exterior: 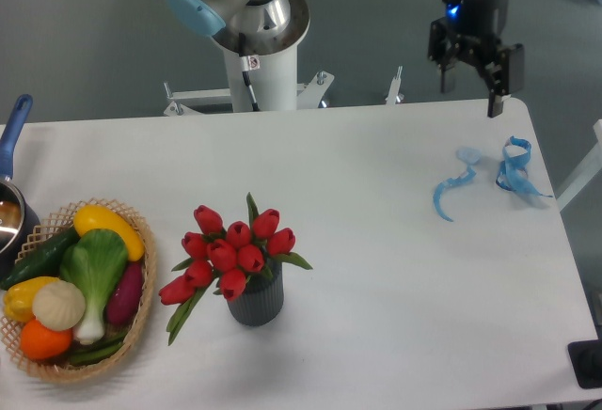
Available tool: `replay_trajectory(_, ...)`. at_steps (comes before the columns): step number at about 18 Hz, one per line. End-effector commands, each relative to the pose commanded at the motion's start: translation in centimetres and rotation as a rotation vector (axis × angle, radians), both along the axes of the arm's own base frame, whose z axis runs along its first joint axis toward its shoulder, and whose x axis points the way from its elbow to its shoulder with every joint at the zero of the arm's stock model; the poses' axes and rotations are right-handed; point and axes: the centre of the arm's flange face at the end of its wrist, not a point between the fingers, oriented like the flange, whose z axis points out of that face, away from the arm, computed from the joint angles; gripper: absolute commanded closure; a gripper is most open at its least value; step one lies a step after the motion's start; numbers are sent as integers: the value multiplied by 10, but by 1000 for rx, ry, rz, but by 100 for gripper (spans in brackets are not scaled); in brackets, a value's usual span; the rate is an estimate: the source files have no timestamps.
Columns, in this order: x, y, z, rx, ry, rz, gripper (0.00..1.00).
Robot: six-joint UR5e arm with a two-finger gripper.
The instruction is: Pick up the flowers from the vase
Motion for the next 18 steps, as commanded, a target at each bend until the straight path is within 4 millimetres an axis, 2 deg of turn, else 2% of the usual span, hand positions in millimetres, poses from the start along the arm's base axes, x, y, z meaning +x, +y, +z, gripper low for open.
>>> replay_trajectory(2,11,14,-16,34,-34,21,0)
replay_trajectory(5,15,17,-26,78,-45,27,0)
replay_trajectory(13,17,24,-23,152,-91,61,0)
replay_trajectory(18,20,36,-24,277,-186,98,0)
